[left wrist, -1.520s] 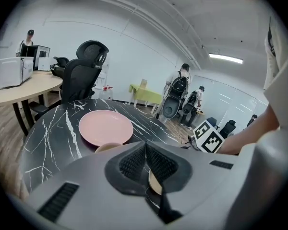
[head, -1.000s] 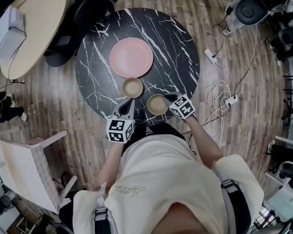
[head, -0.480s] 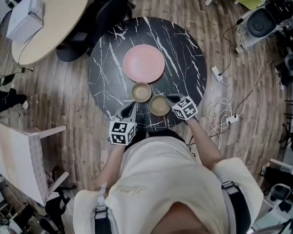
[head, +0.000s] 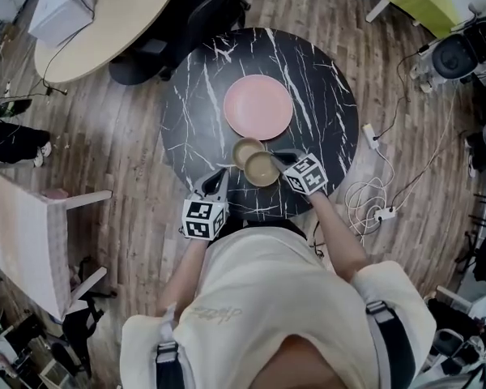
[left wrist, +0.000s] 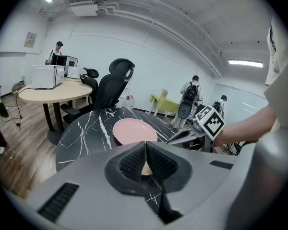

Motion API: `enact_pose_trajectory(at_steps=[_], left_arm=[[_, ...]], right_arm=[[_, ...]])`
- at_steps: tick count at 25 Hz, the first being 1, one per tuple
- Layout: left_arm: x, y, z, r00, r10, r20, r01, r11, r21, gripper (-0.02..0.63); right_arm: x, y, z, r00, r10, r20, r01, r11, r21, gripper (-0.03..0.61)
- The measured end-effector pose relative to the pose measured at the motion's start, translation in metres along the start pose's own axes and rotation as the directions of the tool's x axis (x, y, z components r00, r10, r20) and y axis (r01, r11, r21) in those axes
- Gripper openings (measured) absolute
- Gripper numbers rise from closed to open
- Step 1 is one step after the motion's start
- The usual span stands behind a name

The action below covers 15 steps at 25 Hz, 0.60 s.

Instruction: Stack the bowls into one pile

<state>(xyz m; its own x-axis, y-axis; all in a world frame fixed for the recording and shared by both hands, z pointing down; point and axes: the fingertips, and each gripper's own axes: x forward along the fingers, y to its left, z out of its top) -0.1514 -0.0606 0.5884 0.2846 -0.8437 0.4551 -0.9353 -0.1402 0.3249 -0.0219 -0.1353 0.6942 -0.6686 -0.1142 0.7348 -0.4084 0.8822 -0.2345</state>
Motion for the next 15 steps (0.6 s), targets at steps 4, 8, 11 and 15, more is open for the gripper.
enact_pose_trajectory(at_steps=[4, 8, 11, 15], left_arm=[[0.0, 0.011, -0.001, 1.0, 0.009, -0.009, -0.009, 1.0, -0.007, 0.02], [0.004, 0.02, 0.0, 1.0, 0.005, -0.023, -0.006, 1.0, -0.014, 0.02], [0.009, 0.026, -0.001, 0.999, -0.005, -0.045, 0.004, 1.0, -0.014, 0.02], [0.017, 0.031, 0.002, 0.998, -0.015, -0.056, 0.014, 1.0, -0.015, 0.02]], right_arm=[[0.013, -0.003, 0.013, 1.0, 0.008, 0.007, -0.008, 1.0, 0.009, 0.018], [0.026, -0.007, 0.02, 1.0, 0.008, 0.001, -0.008, 1.0, 0.019, 0.018], [0.034, -0.009, 0.023, 1.0, 0.008, -0.005, -0.008, 1.0, 0.022, 0.018], [0.043, -0.01, 0.022, 1.0, 0.014, -0.01, -0.014, 0.999, 0.039, 0.018]])
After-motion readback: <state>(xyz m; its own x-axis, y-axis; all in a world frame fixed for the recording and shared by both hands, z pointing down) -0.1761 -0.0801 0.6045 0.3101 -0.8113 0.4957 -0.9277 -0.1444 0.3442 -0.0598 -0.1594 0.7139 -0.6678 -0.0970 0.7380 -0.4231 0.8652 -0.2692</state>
